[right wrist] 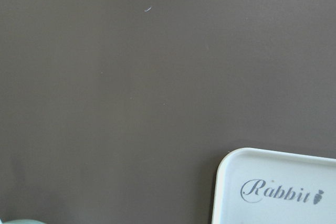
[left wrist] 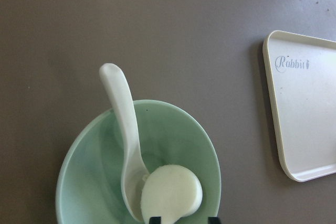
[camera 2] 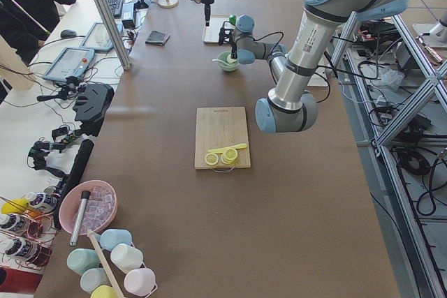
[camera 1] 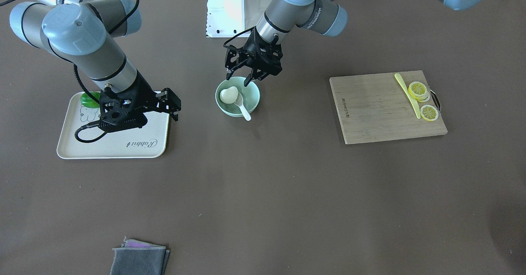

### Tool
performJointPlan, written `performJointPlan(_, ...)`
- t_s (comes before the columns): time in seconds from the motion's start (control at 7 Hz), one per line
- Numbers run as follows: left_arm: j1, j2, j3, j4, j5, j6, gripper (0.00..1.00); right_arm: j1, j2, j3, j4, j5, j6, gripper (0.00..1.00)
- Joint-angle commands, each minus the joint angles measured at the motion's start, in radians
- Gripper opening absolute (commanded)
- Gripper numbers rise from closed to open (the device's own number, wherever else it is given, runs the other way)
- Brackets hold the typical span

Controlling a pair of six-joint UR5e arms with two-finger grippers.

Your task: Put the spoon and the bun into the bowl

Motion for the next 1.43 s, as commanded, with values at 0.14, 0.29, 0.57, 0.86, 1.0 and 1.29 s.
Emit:
performJointPlan(0.14,-0.122,0.084,-0.245,0.366,-0.004,0.258,0.97,0.056,-0.161,0.088,0.002,-0.009,-0.072,1.00)
performJointPlan(0.29,-0.189,0.173,-0.302,0.383,-0.009,0.377,0.98,0.084,-0.202,0.091,0.002,-0.006,-0.074,1.00)
performJointPlan(0.57,-0.324,0.378,-0.382,0.372,-0.021,0.468,0.98,0.178,-0.253,0.091,-0.008,0.027,-0.104,1.00)
performJointPlan(0.86,-0.669,0.523,-0.324,0.323,-0.376,0.699,0.98,0.345,-0.385,0.062,-0.016,0.106,-0.454,1.00)
performJointPlan(1.0,-0.887,0.577,-0.234,0.331,-0.510,0.916,0.98,0.408,-0.429,0.053,-0.048,0.106,-0.593,1.00)
performJointPlan(1.29,-1.149,0.589,-0.065,0.345,-0.559,1.222,0.98,0.514,-0.492,0.048,-0.154,0.107,-0.849,1.00)
